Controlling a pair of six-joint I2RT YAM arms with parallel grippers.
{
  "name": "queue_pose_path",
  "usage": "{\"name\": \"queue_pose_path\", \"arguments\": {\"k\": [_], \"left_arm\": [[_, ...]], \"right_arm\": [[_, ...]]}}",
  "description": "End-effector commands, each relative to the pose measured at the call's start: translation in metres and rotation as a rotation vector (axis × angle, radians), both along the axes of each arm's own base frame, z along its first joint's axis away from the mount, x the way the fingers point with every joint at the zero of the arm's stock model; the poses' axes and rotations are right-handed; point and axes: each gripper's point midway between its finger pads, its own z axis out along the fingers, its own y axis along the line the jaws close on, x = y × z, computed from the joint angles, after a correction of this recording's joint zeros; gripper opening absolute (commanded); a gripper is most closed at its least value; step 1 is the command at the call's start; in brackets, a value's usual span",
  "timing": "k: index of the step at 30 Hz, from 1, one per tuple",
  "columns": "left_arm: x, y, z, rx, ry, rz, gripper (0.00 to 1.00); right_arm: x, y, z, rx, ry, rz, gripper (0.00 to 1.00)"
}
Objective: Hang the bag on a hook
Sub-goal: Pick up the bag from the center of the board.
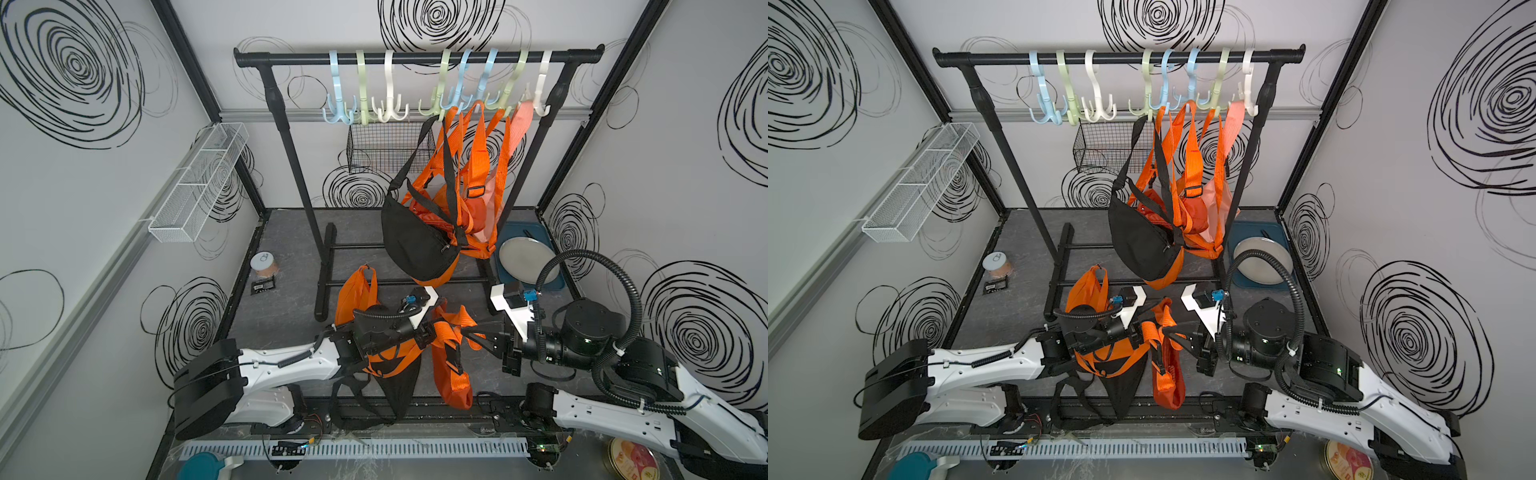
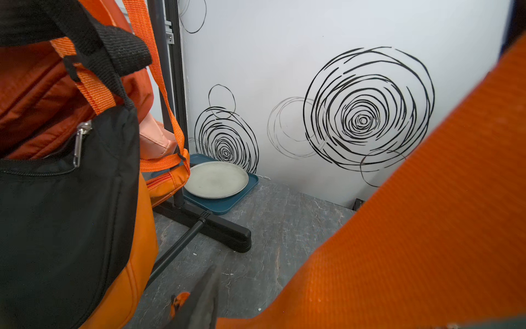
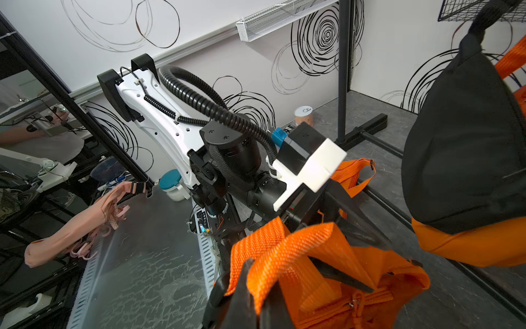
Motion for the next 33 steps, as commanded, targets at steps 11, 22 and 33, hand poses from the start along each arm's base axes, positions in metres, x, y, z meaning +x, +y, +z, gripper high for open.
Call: {"name": "queue_pose_path", "arguments": {"k": [11,22,33], "left_arm": [[-0.017,-0.022,0.02,-0.12,-0.044,-0.097,0.54],[-0.008,-0.007,0.017,-0.055,-0.061,-0.026,0.02],[0.036,0.047,0.032,0.219,-0.129,0.325,0.0]], "right_arm": [[-0.011,0.009,0.021,0.067,-0.003,0.074,0.0],[0.005,-0.008,0.032,0.108,-0.042,-0.05,0.0],[0.048,-0.045,0.082,0.25,-0.278,-0.353,0.0]]}}
